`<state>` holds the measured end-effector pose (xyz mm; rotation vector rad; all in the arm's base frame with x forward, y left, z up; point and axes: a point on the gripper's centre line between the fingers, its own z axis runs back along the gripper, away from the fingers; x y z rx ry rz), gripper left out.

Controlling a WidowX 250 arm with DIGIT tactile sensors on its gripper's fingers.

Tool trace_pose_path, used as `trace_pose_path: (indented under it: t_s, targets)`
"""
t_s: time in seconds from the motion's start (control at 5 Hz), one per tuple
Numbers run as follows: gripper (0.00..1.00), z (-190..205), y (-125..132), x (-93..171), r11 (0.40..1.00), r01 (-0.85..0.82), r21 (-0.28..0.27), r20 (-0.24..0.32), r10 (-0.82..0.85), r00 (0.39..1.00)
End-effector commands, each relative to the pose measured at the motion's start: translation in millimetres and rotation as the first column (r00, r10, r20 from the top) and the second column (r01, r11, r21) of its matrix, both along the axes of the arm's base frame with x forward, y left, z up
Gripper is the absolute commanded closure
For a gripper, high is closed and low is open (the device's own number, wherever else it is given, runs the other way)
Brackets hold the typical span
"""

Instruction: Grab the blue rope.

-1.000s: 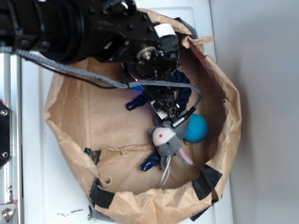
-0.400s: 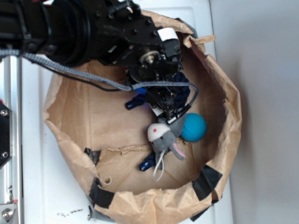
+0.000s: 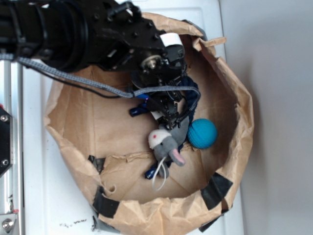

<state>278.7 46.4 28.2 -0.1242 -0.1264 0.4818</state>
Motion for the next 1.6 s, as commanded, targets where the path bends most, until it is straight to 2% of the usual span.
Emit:
trace_pose_path:
  t_s: [0.0, 0.2, 0.4, 0.6, 0.8, 1.0, 1.2, 1.4]
  targets:
    - [1.00, 42, 14, -10, 0.997, 0.043, -0.063, 0.044, -0.040, 0.998]
    - [1.00, 72, 20, -18, 0.987, 0.074, -0.141, 0.038, -0.069, 0.997]
    - [1.00, 106, 23, -28, 0.983, 0.109, -0.145, 0.016, -0.108, 0.994]
    - [1.00, 122, 21, -40, 0.986, 0.117, -0.117, 0.052, -0.111, 0.992]
    - [0.00, 110, 20, -39, 0.990, 0.122, -0.072, 0.036, -0.120, 0.992]
    - [0.00, 96, 25, -33, 0.987, 0.132, -0.088, 0.035, -0.130, 0.991]
    - [0.00, 88, 27, -25, 0.986, 0.095, -0.134, -0.009, -0.097, 0.995]
    - [0.00, 96, 18, -22, 0.983, 0.043, -0.181, -0.008, -0.045, 0.999]
